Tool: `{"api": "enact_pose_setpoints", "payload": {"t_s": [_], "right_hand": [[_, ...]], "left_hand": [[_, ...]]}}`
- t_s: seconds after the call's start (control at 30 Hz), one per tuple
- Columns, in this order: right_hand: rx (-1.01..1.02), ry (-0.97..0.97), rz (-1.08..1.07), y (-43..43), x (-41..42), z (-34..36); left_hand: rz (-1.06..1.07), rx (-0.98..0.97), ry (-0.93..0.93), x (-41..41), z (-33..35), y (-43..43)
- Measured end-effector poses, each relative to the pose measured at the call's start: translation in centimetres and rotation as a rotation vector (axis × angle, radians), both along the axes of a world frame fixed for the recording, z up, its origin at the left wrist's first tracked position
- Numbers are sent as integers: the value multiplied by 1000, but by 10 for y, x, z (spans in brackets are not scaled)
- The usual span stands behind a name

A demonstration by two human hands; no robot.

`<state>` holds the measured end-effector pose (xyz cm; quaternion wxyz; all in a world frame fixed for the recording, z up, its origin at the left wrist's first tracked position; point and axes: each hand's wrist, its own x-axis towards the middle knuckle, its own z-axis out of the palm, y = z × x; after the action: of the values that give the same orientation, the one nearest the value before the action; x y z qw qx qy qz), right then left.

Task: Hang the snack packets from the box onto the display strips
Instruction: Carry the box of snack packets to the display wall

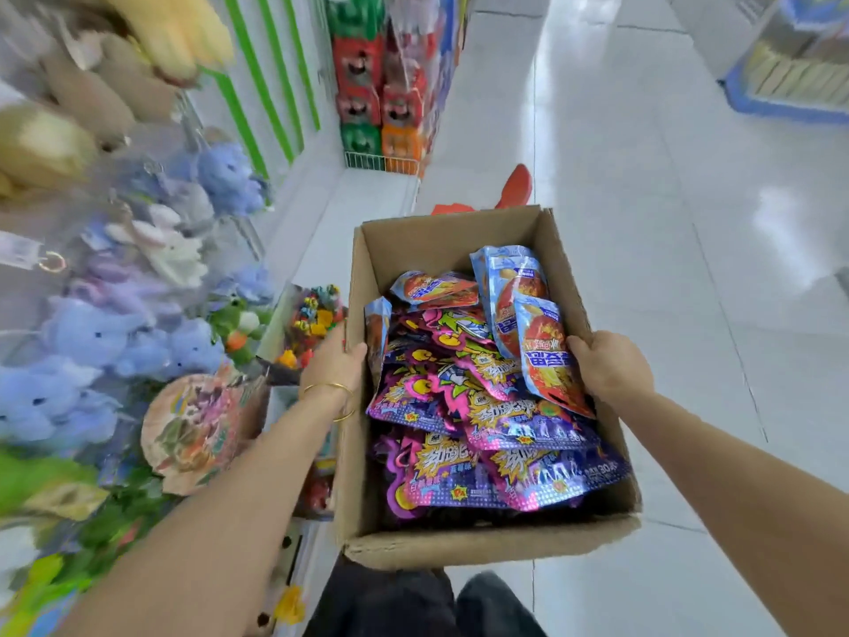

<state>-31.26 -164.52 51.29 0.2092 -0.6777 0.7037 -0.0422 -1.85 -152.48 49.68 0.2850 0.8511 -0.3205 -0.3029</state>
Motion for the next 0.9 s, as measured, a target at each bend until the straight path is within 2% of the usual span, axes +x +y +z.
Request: {"api": "enact_pose_setpoints", "payload": {"t_s": [0.17, 0.4, 0.5, 0.67, 0.9], "right_hand": [[-11, -15, 56, -191, 75, 12], [-23, -58, 212, -445, 205, -31], [23, -55, 252, -520, 264, -39], [84, -59, 242, -628, 368, -85], [128, -105, 118, -729, 488, -213]], "left_hand": [[49, -14, -45, 67, 11, -180], [190, 13, -50, 171, -28, -398], [273, 51, -65, 220, -37, -465], [263, 134, -107, 324, -70, -575], [186, 174, -113, 463, -191, -707]]}}
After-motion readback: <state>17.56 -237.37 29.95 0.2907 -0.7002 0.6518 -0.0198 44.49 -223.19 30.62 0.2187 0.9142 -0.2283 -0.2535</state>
